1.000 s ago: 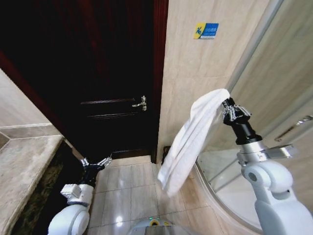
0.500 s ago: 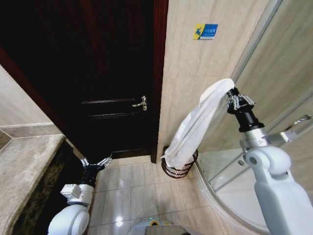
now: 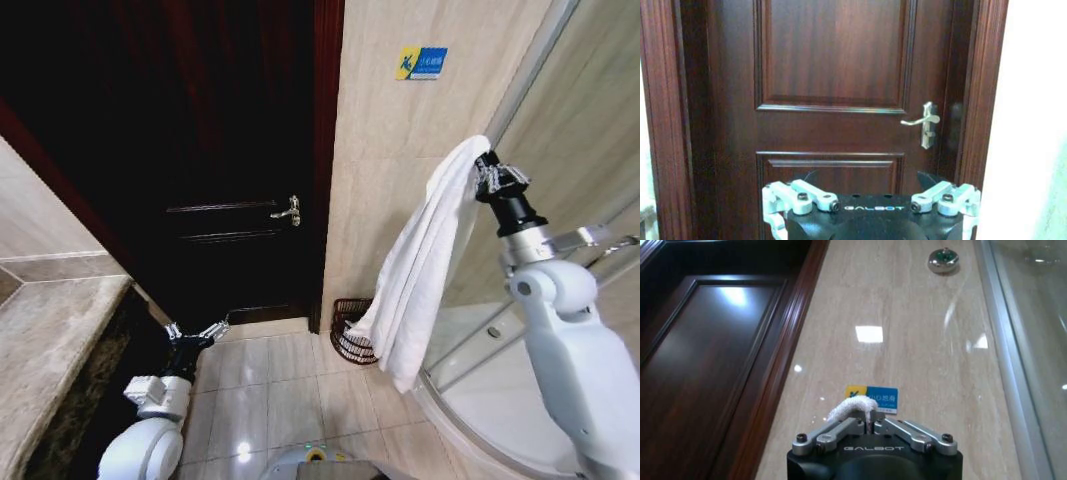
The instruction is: Discard the used towel into the hamper.
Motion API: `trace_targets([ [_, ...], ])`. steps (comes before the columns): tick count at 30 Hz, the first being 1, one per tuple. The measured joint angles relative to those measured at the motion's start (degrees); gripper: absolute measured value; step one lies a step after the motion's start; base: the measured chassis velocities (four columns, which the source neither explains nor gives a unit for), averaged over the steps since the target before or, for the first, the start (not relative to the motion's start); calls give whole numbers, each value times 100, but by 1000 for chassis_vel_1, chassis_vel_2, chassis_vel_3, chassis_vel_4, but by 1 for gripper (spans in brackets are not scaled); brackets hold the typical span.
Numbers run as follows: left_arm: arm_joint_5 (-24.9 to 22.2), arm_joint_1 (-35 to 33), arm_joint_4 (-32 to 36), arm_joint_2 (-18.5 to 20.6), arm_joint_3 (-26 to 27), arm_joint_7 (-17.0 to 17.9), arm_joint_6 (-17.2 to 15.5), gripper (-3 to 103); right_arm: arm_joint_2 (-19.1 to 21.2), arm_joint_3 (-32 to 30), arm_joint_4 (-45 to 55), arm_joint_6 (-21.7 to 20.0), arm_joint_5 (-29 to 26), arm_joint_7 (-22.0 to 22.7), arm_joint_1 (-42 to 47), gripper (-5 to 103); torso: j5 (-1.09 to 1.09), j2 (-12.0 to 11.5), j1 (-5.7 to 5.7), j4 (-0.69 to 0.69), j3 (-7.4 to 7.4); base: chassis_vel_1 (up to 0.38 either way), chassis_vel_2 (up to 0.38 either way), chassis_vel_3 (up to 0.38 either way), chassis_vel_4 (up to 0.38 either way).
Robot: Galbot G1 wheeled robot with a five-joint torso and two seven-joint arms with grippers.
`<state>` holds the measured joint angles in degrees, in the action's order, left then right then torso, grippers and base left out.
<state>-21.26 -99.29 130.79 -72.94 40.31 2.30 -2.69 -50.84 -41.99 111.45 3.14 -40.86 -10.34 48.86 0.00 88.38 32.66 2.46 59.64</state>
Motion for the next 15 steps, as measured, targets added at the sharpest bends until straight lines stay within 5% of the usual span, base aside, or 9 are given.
trace_targets([
  [15,0,0,0,0,0,0,0,98,-65,550,-805,146,233,-119,-1115,3,-2,-3,-1,1,-2,0,0,0,0],
])
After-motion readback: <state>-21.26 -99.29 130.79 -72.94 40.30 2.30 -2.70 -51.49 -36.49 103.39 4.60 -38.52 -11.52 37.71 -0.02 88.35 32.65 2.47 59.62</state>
